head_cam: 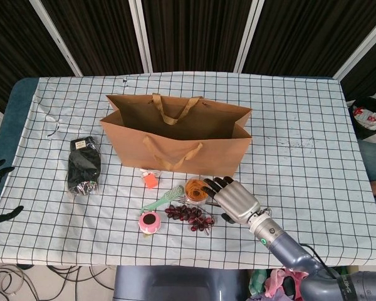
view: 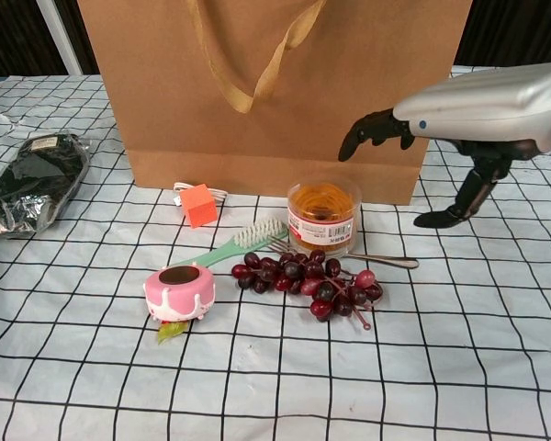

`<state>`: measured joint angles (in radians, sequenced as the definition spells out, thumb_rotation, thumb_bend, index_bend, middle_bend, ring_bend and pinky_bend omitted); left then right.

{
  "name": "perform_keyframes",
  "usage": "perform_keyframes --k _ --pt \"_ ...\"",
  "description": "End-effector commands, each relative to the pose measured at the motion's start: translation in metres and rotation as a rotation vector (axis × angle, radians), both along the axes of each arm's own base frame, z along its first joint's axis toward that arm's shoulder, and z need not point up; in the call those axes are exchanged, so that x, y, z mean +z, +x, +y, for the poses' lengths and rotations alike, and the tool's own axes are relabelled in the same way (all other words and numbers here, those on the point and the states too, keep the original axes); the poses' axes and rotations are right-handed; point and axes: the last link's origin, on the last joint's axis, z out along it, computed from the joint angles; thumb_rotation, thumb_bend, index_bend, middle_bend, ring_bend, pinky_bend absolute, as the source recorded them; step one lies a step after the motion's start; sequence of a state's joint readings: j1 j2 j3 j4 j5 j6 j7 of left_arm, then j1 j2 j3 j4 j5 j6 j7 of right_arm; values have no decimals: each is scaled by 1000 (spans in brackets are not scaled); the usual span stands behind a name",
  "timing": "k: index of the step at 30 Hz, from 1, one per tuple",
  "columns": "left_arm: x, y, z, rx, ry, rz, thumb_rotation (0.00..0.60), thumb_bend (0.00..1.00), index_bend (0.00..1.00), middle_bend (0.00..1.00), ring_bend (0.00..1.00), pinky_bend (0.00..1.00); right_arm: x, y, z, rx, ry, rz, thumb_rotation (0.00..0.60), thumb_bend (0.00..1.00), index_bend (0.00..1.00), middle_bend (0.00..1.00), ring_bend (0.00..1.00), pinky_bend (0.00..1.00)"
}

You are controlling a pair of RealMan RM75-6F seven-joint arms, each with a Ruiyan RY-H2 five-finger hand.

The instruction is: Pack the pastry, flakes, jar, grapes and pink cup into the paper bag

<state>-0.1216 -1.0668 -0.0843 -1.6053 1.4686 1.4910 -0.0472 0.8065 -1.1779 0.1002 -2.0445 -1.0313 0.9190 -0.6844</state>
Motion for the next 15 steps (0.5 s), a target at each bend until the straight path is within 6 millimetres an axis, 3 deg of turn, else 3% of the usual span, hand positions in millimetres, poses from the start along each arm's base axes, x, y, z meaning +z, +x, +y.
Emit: perform_keyframes --k 1,15 --pt "0 0 0 0 0 1 600 32 201 85 17 106 -6 6 -5 16 -12 -3 600 240 95 55 115 191" --pt "-2 0 1 4 -2 9 600 33 201 85 17 106 -45 25 -26 70 30 65 600 240 73 62 123 191"
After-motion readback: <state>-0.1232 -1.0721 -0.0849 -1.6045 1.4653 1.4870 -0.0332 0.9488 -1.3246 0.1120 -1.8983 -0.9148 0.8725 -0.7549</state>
